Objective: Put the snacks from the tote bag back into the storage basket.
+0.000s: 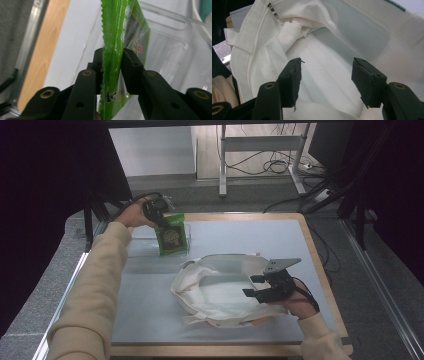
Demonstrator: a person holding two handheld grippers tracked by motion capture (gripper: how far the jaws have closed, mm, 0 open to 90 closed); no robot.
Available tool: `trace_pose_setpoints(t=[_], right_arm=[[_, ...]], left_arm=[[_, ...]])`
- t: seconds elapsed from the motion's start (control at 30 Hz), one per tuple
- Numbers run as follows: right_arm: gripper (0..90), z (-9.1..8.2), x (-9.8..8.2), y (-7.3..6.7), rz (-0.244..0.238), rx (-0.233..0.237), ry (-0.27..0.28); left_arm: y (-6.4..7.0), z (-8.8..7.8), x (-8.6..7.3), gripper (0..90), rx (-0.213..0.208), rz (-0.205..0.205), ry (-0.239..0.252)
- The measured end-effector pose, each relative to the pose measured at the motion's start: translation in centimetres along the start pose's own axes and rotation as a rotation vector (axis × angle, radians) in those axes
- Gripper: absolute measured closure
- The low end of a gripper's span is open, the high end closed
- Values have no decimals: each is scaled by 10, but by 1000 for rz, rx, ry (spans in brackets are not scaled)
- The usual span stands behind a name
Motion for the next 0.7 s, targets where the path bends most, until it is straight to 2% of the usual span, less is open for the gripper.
trace_pose_setpoints(t=[0.1,0.2,0.27,0.37,0.53,0.7], right_arm=[[406,1,0,0,2,1,-2],[405,1,-1,0,1,1,-4],[403,1,-1,0,1,1,-6],[403,1,-1,1,5,0,-7],[403,1,-2,1,5,0,-6],[403,1,-2,1,4,0,-4]], left_arm=[[0,6,5,697,31,18,9],[-1,8,8,645,58,19,10],[-2,7,9,569,88,20,23],[-3,3,12,522,112,18,57],[-2,-10,17,496,119,9,132],[0,-25,17,488,121,-8,183]])
Point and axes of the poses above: each handheld gripper's, and its own axes: z roughly forward along the jaws, x roughly out of its top, y roughly to its right, the point moved 3 cm from there along z, roughly forward along the jaws, and after that the axes turned 5 degrees about -x, right-handed, at the moved point
